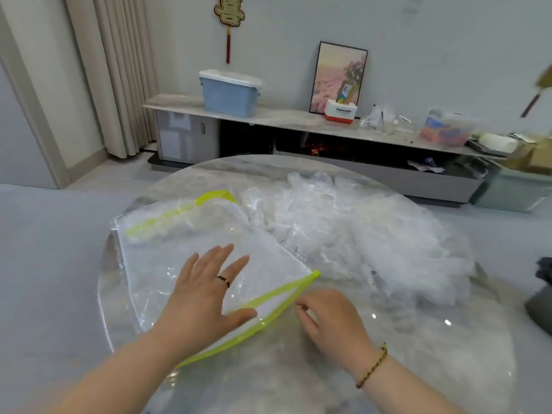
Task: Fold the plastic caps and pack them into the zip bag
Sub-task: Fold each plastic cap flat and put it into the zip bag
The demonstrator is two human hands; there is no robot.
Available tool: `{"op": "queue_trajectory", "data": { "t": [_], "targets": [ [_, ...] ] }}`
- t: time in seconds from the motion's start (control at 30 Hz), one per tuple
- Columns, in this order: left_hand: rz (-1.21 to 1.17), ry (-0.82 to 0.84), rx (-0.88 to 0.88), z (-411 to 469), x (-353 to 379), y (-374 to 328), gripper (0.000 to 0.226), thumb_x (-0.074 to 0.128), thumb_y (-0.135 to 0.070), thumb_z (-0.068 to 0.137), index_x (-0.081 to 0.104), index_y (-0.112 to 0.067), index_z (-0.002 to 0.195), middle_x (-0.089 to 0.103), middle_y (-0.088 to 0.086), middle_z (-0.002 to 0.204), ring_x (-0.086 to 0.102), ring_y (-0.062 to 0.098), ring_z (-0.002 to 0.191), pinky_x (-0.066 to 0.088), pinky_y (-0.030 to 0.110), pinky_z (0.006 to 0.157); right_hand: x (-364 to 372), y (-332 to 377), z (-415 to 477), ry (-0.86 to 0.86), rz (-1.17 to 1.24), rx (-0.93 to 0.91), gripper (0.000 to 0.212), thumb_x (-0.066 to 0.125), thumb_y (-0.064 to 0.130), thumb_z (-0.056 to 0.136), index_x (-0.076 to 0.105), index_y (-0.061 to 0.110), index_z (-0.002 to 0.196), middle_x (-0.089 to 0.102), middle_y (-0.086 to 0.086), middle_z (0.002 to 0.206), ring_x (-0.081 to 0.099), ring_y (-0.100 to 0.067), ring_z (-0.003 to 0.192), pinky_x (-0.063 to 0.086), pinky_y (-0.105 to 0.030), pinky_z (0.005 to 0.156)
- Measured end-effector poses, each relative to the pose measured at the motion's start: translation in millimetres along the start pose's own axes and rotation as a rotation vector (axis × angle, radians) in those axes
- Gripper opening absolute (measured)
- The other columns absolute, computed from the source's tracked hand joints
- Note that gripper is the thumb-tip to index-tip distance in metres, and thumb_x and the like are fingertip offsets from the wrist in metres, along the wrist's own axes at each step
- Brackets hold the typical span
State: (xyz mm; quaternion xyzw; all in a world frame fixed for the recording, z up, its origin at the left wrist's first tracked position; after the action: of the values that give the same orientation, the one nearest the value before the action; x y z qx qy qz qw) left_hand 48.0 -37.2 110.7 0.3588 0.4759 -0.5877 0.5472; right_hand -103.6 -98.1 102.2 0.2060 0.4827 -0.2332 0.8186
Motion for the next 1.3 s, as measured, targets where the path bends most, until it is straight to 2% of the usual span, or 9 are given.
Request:
{"op": "queue_trajectory", "data": {
  "t": [0.13, 0.27, 0.4, 0.5, 0.63, 0.77, 1.03, 1.17, 1.3],
  "targets": [
    [0.165, 0.004, 0.105, -7, 27, -24, 0.105, 0.085, -0.052, 0.032, 0.044, -0.015, 0.121, 0.067, 0.013, 0.112, 0.060, 0.031, 0.106, 0.003, 0.034, 0.110, -27, -41, 4, -0.134, -0.065, 0.149, 0.027, 0.042, 0.029, 0.071, 0.065, 0.016, 0.065, 0.061, 0.004, 0.063, 0.043, -0.014, 0.071, 0.036, -0.024, 0.067],
    [0.204, -0.059, 0.076, -4, 31, -13, 0.108, 0.094, -0.016, 0.023, 0.044, -0.009, 0.118, 0.068, 0.017, 0.107, 0.067, 0.035, 0.092, -0.004, 0.034, 0.114, -42, -62, 29, -0.085, -0.201, 0.242, 0.023, 0.055, 0.022, 0.070, 0.072, 0.012, 0.083, 0.069, -0.011, 0.096, 0.064, -0.026, 0.086, 0.053, -0.029, 0.069],
    [0.249, -0.110, 0.056, 2, 24, 0, 0.075, 0.071, -0.004, 0.051, 0.043, -0.010, 0.120, 0.068, 0.017, 0.107, 0.066, 0.036, 0.095, -0.007, 0.033, 0.114, -27, -85, 58, 0.248, -0.291, 0.334, 0.036, 0.035, 0.016, 0.097, 0.048, 0.019, 0.131, 0.002, -0.006, 0.156, 0.004, -0.026, 0.142, 0.007, -0.035, 0.114],
    [0.226, -0.100, 0.045, 4, 28, 16, 0.038, 0.038, -0.025, 0.088, 0.042, -0.010, 0.123, 0.068, 0.016, 0.108, 0.052, 0.031, 0.111, -0.008, 0.032, 0.114, -13, -94, 74, 0.350, -0.452, 0.320, 0.037, 0.035, 0.009, 0.094, 0.047, 0.015, 0.129, -0.008, -0.008, 0.156, -0.009, -0.030, 0.142, -0.006, -0.042, 0.115],
    [0.233, -0.051, -0.016, 12, 32, 24, 0.068, 0.003, -0.053, 0.096, 0.046, -0.008, 0.125, 0.068, 0.012, 0.108, 0.059, 0.029, 0.108, -0.005, 0.029, 0.113, -6, -99, 88, 0.357, -0.519, 0.301, 0.043, 0.037, 0.000, 0.087, 0.042, 0.009, 0.129, 0.016, -0.008, 0.152, 0.002, -0.030, 0.141, -0.004, -0.044, 0.114],
    [0.209, -0.090, -0.011, 20, 28, 18, 0.076, 0.005, -0.059, 0.094, 0.053, -0.008, 0.125, 0.067, 0.012, 0.112, 0.057, 0.027, 0.112, 0.006, 0.033, 0.106, -10, -103, 90, 0.251, -0.506, 0.294, 0.051, 0.036, -0.004, 0.084, 0.033, 0.008, 0.134, 0.033, -0.003, 0.141, 0.015, -0.027, 0.137, -0.005, -0.042, 0.113],
    [-0.064, -0.498, 0.261, 13, -19, -33, 0.067, 0.024, -0.055, 0.096, 0.002, -0.021, 0.149, 0.025, 0.002, 0.150, 0.004, 0.005, 0.143, 0.006, 0.029, 0.117, -69, -39, 17, -0.393, -0.407, -0.158, 0.032, 0.044, 0.011, 0.075, 0.069, 0.009, 0.095, 0.070, -0.002, 0.093, 0.045, -0.022, 0.097, 0.019, -0.036, 0.102],
    [-0.081, -0.550, 0.473, 1, -15, -73, 0.079, 0.044, -0.048, 0.090, 0.000, -0.019, 0.149, 0.002, -0.008, 0.156, 0.007, 0.009, 0.143, 0.012, 0.033, 0.116, -69, -7, -39, -0.285, -0.331, -0.302, 0.026, 0.033, 0.014, 0.088, 0.056, 0.016, 0.101, 0.069, 0.003, 0.091, 0.047, -0.020, 0.101, 0.020, -0.036, 0.105],
    [0.139, -0.305, 0.627, -12, 31, -108, 0.117, 0.082, -0.046, 0.052, 0.021, -0.012, 0.146, 0.043, 0.004, 0.141, 0.019, 0.016, 0.141, 0.012, 0.036, 0.111, -49, 11, -80, -0.047, -0.248, -0.350, 0.027, 0.045, 0.020, 0.073, 0.069, 0.020, 0.087, 0.066, 0.008, 0.084, 0.046, -0.016, 0.097, 0.020, -0.033, 0.106]
  ]
}}
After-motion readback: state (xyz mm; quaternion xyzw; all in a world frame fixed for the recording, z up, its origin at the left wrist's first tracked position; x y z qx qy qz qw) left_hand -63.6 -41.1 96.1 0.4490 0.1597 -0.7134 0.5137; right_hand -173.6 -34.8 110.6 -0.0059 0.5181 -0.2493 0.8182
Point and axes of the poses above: each hand's wrist, its own z-axis towards the middle knuckle, its own x-axis out of the palm, y = z × x, the point moved 8 cm from there along z, towards the middle knuckle
